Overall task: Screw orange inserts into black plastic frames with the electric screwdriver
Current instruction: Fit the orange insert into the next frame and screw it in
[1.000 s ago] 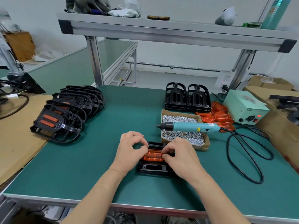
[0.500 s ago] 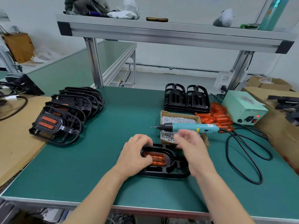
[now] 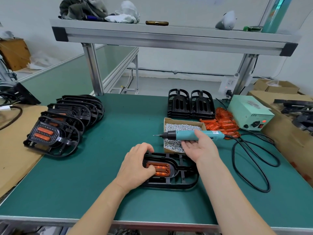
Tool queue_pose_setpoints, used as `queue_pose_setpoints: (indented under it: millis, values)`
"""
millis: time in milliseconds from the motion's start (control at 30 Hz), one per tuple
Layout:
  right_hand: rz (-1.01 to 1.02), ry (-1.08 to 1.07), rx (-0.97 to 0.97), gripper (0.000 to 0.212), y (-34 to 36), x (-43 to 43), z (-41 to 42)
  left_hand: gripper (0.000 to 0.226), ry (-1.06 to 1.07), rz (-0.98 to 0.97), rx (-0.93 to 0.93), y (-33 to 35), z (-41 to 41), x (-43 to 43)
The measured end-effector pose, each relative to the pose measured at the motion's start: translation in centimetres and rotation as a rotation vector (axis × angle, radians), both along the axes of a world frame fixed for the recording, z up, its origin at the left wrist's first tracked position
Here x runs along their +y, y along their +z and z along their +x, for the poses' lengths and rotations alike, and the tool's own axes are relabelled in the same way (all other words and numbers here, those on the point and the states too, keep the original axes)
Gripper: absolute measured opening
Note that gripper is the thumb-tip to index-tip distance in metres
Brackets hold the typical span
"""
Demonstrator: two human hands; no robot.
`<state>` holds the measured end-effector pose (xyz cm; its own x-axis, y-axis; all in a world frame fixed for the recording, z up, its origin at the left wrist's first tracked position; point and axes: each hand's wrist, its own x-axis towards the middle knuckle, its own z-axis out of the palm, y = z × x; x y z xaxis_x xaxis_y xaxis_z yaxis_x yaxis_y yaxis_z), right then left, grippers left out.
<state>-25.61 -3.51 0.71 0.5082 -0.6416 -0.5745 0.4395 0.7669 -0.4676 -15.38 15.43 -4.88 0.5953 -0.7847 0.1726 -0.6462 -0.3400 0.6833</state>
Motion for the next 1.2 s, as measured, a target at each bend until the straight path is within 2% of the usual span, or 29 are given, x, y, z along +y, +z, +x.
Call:
queue_pose_setpoints:
  millis: [167, 233, 300, 367, 533, 700, 867, 933, 1000, 1067, 1200]
  values:
    - [-0.132, -0.079, 0.022, 0.038, -0.3, -0.1, 0.1, 0.03, -0.01, -0.025, 0.008, 0.0, 0.0, 0.1]
    - [-0.216, -0.103, 0.051, 0.03, -0.4, -0.2, -0.2, 0.027, 0.008, -0.082, 0.083, 0.1, -0.1, 0.1]
    - [-0.268, -0.134, 0.106, 0.033, -0.1, -0.6, -0.4, 0.02, 0.039, -0.145, 0.185, 0.4, 0.0, 0.0]
    - [-0.26, -0.18, 0.103, 0.031, 0.3, -1.0, -0.6, 0.007, 0.082, -0.156, 0.208, 1.1, 0.5, -0.7]
    - [-0.15, -0.231, -0.045, 0.022, 0.9, -1.6, -1.4, 0.011, 0.027, -0.017, -0.063, 3.4, 2.3, -4.5]
    - [-0.175, -0.213, -0.099, 0.017, 0.9, -1.8, -1.6, 0.028, -0.196, 0.225, -0.312, 5.1, 2.1, -9.3]
    - [-0.236, -0.129, -0.108, 0.012, 0.6, -2.6, -2.1, 0.026, -0.351, 0.381, -0.312, 5.2, 1.1, -12.2]
    - [-0.249, -0.105, -0.103, 0.017, 0.5, -3.0, -2.4, 0.02, -0.365, 0.411, -0.334, 5.0, 0.8, -12.8]
    - [-0.247, -0.103, -0.108, 0.021, 0.4, -3.2, -2.5, 0.013, -0.377, 0.421, -0.3, 4.9, 0.7, -13.3]
    - [-0.257, -0.112, -0.121, 0.016, 0.4, -3.2, -2.5, 0.007, -0.392, 0.419, -0.233, 4.9, 0.7, -13.5]
    - [-0.281, -0.12, -0.14, 0.009, 0.5, -2.7, -2.0, 0.008, -0.388, 0.351, -0.183, 4.6, 0.8, -13.3]
